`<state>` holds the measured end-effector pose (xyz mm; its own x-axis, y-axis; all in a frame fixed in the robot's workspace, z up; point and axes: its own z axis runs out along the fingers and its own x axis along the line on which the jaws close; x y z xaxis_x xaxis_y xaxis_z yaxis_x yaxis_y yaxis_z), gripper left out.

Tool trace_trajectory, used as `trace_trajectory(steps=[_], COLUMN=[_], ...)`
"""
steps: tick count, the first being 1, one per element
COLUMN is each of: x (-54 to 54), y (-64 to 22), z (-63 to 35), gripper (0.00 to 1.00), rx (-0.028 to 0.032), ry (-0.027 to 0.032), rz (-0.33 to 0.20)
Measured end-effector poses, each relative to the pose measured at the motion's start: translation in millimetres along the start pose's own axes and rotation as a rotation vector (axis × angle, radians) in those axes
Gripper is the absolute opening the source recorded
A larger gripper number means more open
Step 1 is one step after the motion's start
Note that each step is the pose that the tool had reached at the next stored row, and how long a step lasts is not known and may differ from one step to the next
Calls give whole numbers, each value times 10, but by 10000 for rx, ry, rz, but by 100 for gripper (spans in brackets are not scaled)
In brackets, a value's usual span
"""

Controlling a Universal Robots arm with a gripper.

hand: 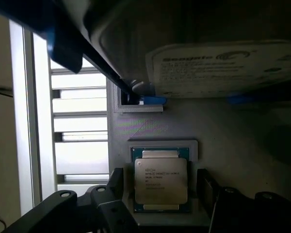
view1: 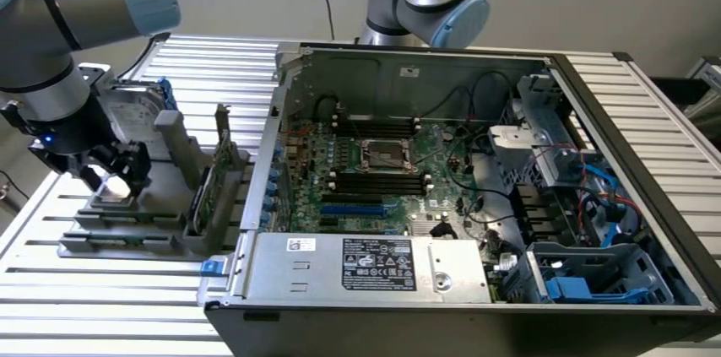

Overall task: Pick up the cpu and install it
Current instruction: 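Pick up the cpu and move it towards the insertion slot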

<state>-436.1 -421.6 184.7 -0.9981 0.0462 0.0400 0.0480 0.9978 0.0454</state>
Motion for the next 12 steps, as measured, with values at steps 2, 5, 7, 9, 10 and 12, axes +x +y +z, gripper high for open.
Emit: trace_trajectory(steps=[2, 5, 7, 9, 10, 12], x=[0, 0, 0, 0, 0, 0], y=[-1, -2, -2, -2, -2, -2], z=[0, 0, 0, -1, 0, -2], gripper=[69, 62, 60, 55, 55, 55], rx=[-1, -5, -9, -15, -19, -30], ry=[0, 0, 1, 2, 1, -1], rz=[0, 0, -1, -1, -1, -2])
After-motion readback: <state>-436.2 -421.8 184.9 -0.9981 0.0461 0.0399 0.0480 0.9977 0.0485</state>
